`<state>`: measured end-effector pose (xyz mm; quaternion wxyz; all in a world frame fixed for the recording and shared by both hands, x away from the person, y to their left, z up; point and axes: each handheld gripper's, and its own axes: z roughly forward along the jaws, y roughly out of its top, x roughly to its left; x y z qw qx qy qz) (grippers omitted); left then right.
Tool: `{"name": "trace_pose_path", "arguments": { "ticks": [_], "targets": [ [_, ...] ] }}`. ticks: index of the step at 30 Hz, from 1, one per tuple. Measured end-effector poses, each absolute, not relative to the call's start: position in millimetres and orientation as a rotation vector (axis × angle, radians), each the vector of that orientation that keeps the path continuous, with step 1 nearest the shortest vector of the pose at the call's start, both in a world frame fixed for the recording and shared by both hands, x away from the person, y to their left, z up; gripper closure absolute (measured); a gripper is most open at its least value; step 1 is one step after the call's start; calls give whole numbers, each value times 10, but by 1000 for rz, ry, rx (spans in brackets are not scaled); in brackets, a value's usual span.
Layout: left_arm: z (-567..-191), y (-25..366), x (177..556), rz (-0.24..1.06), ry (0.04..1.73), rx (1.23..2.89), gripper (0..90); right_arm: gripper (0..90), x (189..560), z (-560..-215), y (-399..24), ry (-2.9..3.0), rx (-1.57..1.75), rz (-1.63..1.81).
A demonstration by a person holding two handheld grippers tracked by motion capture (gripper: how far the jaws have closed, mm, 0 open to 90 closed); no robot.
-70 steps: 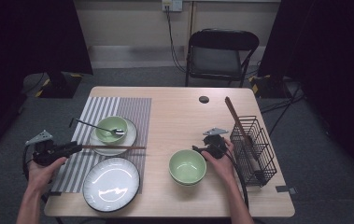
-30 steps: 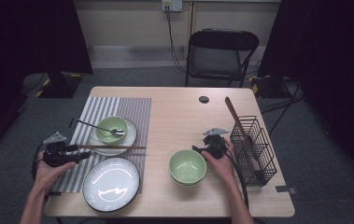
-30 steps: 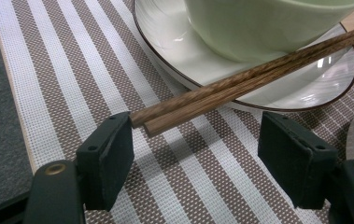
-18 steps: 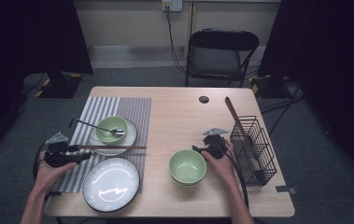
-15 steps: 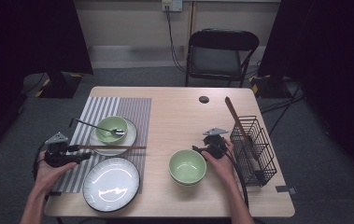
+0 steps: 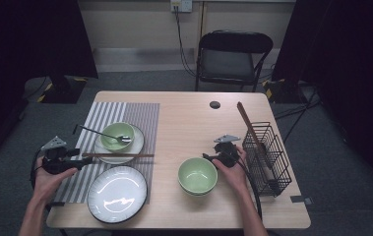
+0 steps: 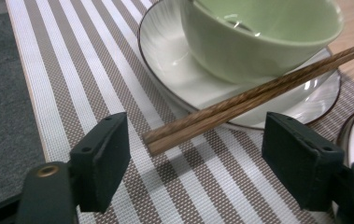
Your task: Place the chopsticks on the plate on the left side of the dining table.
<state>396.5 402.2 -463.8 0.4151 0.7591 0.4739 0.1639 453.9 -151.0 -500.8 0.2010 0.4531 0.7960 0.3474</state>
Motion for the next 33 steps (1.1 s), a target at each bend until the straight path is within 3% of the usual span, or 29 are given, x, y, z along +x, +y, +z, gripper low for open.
{"name": "trace_pose_path", "arguments": {
  "ticks": [12, 16, 33],
  "targets": [
    [-4585, 4026, 3730, 428, 1261, 1909, 183, 166, 4539, -5008, -1510, 2224, 1266, 971],
    [-4604, 3970, 3622, 446, 1276, 1951, 240, 165, 4539, -5008, -1510, 2224, 1266, 971],
    [-4998, 3857, 3587, 498, 1282, 1988, 157, 166, 4539, -5008, -1510, 2224, 1266, 971]
  ]
}}
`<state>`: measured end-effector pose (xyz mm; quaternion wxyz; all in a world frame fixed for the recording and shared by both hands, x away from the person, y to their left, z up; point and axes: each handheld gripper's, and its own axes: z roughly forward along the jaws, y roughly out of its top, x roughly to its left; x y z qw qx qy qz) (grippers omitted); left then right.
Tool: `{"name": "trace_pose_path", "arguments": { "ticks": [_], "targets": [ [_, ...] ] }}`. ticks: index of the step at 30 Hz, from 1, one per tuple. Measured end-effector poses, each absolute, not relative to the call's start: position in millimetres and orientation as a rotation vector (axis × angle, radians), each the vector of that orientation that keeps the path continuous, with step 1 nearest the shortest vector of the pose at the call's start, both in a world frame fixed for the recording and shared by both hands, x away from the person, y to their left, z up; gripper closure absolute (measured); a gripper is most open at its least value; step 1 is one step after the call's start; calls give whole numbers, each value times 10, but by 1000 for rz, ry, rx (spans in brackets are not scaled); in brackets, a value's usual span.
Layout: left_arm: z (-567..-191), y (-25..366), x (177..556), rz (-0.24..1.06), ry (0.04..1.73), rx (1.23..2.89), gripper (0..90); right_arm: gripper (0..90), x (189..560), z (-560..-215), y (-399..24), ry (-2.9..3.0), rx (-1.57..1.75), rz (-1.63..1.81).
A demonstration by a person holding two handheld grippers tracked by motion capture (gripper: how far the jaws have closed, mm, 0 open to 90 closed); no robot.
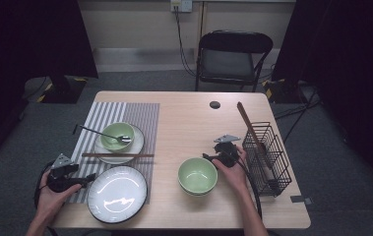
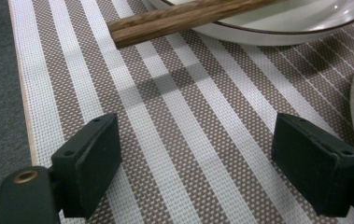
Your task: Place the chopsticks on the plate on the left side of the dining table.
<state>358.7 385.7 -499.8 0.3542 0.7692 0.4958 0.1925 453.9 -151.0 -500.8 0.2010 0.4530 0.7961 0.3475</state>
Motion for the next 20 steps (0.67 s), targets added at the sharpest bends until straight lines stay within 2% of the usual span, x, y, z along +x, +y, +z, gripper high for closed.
{"name": "trace_pose_path", "arguments": {
  "ticks": [7, 20],
  "targets": [
    [-5029, 3785, 3537, 570, 1307, 1980, 144, 165, 4537, -5009, -1508, 2221, 1266, 970],
    [-5029, 3787, 3537, 568, 1310, 1978, 144, 165, 4538, -5009, -1509, 2223, 1265, 970]
  ]
}}
